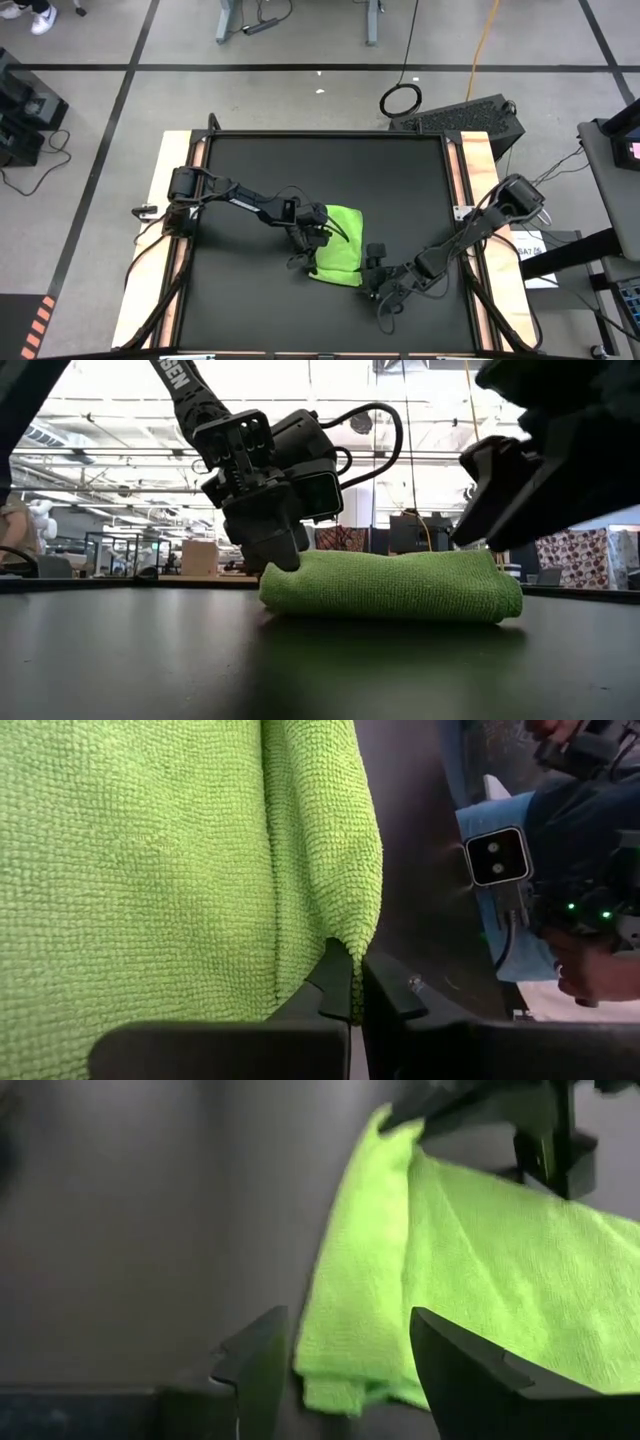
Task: Roll towel into tight, uniform cylinder
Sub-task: Roll the green towel
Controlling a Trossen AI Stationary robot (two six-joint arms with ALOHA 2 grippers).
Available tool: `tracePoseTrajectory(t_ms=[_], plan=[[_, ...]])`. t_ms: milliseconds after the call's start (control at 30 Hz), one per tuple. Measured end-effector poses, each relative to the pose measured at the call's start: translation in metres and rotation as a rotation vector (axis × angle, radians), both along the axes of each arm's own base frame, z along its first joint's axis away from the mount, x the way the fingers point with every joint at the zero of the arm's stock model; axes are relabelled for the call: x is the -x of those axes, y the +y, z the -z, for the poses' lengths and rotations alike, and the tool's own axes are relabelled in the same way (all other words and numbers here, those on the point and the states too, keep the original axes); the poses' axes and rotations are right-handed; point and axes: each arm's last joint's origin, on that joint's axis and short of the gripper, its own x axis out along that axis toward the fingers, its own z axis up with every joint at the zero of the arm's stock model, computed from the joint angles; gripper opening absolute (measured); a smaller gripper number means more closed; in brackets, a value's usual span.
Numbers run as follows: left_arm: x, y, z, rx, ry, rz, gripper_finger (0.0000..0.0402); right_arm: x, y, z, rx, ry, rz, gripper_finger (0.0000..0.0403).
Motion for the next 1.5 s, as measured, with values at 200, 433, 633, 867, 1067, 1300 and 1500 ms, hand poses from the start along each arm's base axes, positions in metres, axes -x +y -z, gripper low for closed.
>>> tracePoseTrajectory(t_ms=[200, 433, 633, 867, 1067, 1300, 1500], plan=[[0.0, 0.0, 0.002, 0.007, 0.019, -0.006, 0.0005, -0.003, 0.003, 0.011, 0.015, 0.002, 0.007, 0.0201], [0.0, 0.002, 0.002, 0.011, 0.024, -0.013, 0.0005, -0.005, 0.004, 0.028, 0.025, 0.047, 0.028, 0.0201], [0.0, 0.002, 0.002, 0.01, 0.024, -0.015, 0.0005, -0.006, 0.004, 0.041, 0.011, 0.073, 0.066, 0.0201], [0.0, 0.002, 0.002, 0.004, 0.016, -0.006, 0.0047, -0.009, 0.001, 0.044, -0.094, 0.078, 0.173, 0.016], [0.001, 0.002, -0.003, -0.006, -0.017, 0.003, 0.0142, -0.012, -0.004, 0.043, -0.224, 0.113, 0.238, 0.0044], [0.003, 0.008, -0.026, -0.149, -0.143, -0.006, 0.0218, -0.012, -0.002, 0.044, -0.323, 0.161, 0.238, 0.002], [0.005, 0.001, -0.047, -0.303, -0.268, 0.022, 0.0221, -0.014, -0.003, 0.044, -0.419, 0.224, 0.203, 0.0006]])
